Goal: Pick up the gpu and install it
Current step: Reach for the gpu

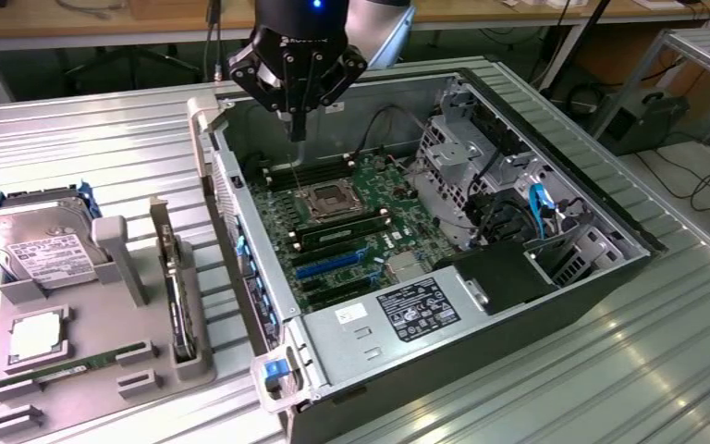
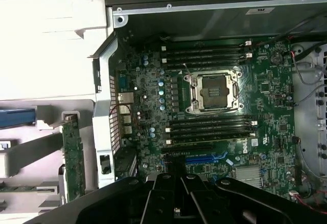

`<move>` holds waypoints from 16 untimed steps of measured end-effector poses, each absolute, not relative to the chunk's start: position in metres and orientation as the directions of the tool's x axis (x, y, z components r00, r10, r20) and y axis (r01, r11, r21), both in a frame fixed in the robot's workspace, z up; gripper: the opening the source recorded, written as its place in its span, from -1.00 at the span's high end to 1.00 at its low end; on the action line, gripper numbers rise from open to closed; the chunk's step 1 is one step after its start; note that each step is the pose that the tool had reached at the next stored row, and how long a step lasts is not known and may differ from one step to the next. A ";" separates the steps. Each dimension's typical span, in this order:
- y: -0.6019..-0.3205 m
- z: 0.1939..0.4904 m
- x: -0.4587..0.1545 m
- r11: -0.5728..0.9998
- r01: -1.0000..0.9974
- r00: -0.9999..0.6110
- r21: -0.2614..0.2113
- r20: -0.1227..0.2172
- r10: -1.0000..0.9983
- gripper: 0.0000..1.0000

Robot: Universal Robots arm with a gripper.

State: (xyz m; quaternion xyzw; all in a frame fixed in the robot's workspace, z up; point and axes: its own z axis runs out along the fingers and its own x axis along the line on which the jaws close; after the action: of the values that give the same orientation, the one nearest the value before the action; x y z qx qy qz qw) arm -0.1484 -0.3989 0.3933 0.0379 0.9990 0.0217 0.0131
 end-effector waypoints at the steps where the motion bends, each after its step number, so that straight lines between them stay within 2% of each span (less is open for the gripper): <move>1: -0.399 0.393 -0.149 0.996 0.075 -0.997 0.044 -0.024 0.076 0.79; 16: -0.399 0.393 -0.171 0.996 0.075 -0.997 0.044 -0.025 0.076 0.79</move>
State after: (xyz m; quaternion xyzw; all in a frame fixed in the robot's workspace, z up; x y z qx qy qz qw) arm -0.1715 -0.3989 0.3927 0.0379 0.9990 0.0217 0.0131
